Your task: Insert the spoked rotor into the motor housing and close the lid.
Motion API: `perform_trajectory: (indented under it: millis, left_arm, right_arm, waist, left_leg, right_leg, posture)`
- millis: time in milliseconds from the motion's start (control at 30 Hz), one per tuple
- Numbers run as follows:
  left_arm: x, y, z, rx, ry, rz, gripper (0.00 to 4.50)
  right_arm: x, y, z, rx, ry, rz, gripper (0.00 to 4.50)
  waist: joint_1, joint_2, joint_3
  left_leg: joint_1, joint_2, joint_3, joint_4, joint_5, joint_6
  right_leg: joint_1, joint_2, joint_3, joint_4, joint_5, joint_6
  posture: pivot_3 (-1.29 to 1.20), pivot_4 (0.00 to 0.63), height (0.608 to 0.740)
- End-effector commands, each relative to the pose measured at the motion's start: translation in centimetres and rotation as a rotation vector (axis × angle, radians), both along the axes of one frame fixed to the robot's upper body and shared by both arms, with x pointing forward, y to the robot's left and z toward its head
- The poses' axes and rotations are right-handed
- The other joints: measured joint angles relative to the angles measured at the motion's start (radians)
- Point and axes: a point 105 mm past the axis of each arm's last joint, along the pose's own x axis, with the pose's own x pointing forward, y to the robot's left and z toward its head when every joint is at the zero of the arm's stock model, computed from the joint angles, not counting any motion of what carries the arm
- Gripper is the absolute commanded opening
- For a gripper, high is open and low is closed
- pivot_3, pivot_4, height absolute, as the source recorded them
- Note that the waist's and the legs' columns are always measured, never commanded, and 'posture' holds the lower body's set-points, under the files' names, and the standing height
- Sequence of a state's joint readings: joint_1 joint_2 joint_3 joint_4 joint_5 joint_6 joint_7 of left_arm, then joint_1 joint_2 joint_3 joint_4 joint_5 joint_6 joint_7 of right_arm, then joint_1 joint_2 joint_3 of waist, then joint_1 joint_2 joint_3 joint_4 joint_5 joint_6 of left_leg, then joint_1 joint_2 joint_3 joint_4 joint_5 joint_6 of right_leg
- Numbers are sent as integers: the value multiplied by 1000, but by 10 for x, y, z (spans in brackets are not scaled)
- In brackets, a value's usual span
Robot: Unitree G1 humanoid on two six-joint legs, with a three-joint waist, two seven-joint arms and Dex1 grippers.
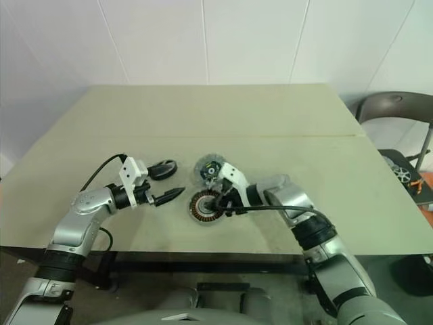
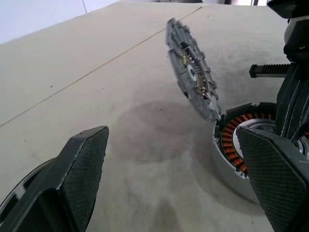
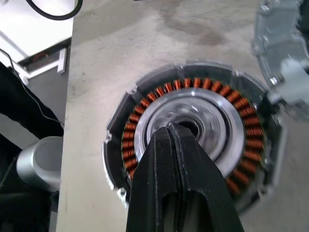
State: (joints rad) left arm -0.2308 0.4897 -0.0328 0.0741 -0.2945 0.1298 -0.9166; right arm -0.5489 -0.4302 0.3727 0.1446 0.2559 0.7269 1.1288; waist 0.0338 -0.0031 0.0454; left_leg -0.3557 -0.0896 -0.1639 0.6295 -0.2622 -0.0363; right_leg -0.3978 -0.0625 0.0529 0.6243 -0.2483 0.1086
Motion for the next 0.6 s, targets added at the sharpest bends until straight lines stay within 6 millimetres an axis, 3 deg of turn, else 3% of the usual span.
perform_trajectory:
  millis: [33, 167, 333, 500, 600]
  left_arm:
    - [2, 1, 12, -4, -49, -12, 4500]
    - [4, 3, 14, -64, -46, 12, 4500]
    - [5, 20, 13, -247, 55, 179, 4500]
    - [-3, 35, 4, -348, 174, 286, 4500]
    - [4, 48, -2, -420, 244, 387, 4500]
  right_arm:
    - [-3, -3, -1, 7, 10, -4, 14]
    - [2, 6, 35, 201, -2, -10, 14]
    - [16, -1, 67, 338, -47, -73, 14]
    - [23, -12, 74, 344, -64, -102, 14]
    - [26, -16, 76, 338, -70, -111, 14]
  waist:
    - [0, 0, 0]
    - [2, 0, 0]
    - [-2, 0, 0]
    - [-11, 0, 0]
    - [-17, 0, 0]
  left_leg:
    - [0, 0, 0, 0, 0, 0]
    - [0, 0, 0, 1, 0, 0]
    - [0, 0, 0, 1, 0, 0]
    - [-1, 0, 0, 0, 0, 0]
    - [-1, 0, 0, 1, 0, 0]
  right_leg:
    - [0, 0, 0, 0, 0, 0]
    - [0, 0, 0, 0, 0, 0]
    - [0, 0, 0, 1, 0, 0]
    - [-1, 0, 0, 1, 0, 0]
    - [-1, 0, 0, 2, 0, 0]
  posture:
    - [0, 0, 740]
    - [0, 0, 740]
    - [0, 0, 740]
    - [0, 0, 740]
    - [0, 0, 740]
